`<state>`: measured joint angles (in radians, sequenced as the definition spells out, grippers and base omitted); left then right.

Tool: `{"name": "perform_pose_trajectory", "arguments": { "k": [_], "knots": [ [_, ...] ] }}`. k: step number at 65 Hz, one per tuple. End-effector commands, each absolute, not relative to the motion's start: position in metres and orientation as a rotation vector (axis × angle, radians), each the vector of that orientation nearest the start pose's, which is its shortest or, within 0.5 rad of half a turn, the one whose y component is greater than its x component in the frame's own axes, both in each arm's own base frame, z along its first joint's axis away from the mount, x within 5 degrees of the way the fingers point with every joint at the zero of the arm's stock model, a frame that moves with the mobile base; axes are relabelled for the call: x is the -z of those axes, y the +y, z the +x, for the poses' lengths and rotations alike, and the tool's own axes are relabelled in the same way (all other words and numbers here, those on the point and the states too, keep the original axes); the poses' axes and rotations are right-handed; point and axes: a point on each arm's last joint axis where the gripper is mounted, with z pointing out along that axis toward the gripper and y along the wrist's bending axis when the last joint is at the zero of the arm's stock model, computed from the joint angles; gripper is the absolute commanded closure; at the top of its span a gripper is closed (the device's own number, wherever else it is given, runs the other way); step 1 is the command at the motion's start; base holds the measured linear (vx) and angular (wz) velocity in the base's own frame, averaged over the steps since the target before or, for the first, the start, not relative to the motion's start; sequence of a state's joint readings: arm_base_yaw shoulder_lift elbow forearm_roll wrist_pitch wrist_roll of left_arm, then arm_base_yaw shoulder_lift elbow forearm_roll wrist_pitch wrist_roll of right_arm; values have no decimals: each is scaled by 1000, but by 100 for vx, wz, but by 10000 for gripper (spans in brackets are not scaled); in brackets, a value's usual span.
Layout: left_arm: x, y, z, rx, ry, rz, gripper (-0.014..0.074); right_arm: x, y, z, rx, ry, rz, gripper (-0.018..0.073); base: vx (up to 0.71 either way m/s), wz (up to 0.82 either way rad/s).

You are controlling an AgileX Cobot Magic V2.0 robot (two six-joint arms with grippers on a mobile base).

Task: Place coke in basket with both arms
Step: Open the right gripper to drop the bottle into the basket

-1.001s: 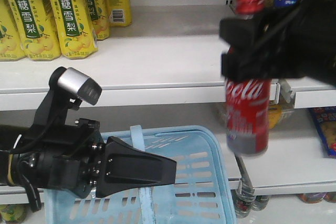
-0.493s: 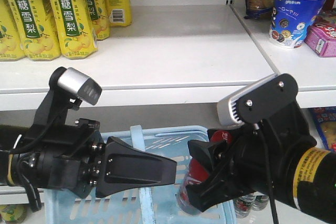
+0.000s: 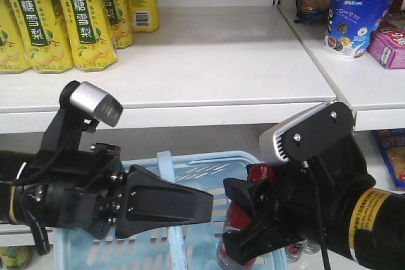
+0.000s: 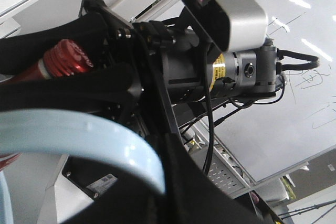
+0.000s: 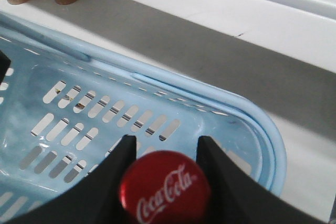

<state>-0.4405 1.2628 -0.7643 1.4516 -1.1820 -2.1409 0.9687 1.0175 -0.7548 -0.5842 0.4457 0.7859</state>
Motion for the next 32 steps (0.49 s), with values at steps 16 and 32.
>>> {"name": "perform_pose_trajectory", "arguments": {
  "k": [16,32],
  "knots": [
    [-343,-171,158,2023,1788,669,602,-336,163,136,-517,1914,-649,-22,0,0],
    [-343,-171,158,2023,1788,668,602,-343,137,129,-415,1982,-562,48,0,0]
  ]
}}
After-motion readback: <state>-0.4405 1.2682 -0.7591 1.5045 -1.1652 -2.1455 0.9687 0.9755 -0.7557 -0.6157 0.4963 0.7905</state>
